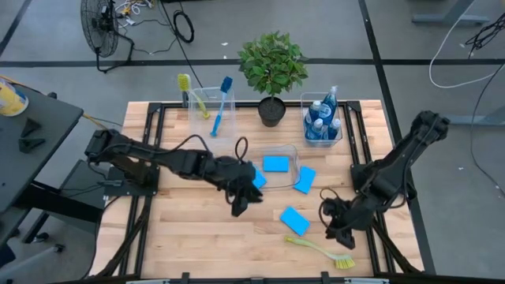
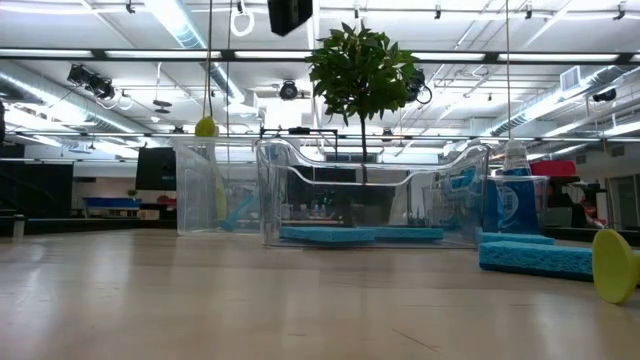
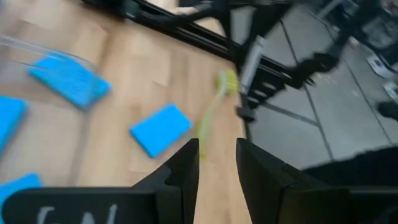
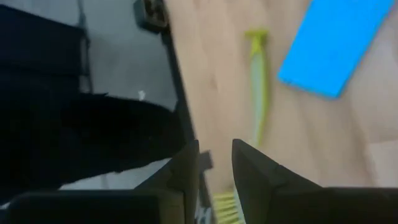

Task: Pick & Place Kitchen Sink Supplies
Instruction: Put the green dishwashing brush into the white bin

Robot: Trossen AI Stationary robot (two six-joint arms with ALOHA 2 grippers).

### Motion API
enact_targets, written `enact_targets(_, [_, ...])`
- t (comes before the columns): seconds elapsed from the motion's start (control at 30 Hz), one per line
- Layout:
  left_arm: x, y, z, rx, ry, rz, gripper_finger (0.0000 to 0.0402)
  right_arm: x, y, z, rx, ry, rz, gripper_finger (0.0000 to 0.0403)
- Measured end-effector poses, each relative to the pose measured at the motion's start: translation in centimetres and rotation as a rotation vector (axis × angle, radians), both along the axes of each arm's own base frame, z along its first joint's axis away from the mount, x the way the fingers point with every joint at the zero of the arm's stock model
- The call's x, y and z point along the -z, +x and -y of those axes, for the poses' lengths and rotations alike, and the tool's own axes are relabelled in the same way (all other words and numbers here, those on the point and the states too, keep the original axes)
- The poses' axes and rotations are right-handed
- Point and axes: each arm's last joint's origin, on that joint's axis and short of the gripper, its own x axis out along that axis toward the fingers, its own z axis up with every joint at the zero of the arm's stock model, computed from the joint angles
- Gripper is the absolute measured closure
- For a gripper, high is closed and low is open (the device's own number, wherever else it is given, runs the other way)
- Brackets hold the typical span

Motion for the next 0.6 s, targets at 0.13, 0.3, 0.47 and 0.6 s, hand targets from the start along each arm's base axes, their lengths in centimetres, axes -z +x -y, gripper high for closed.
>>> enact_targets(0.13, [0.0, -0.5, 2.0, 0.059, -0.016, -0.005, 0.0291, 2.1, -0.7, -0.6, -0.012, 0.066, -0.026, 0.0305])
enact_targets(0.3, [0.1, -1.0, 3.5, 0.078, -0.045, -0.025, 0.0291, 2.6, -1.1, -1.0, -0.022, 0.100, -0.039, 0.0305])
enact_targets(0.47, [0.2, -1.5, 4.4, 0.090, -0.029, -0.043, 0.0291, 1.0, -0.9, -2.1, -0.045, 0.207, 0.051, 0.0305])
enact_targets(0.6, [0.3, -1.6, 4.7, 0.075, -0.011, -0.047, 0.0291, -0.1, -0.7, -2.7, -0.016, 0.289, 0.109, 0.0305])
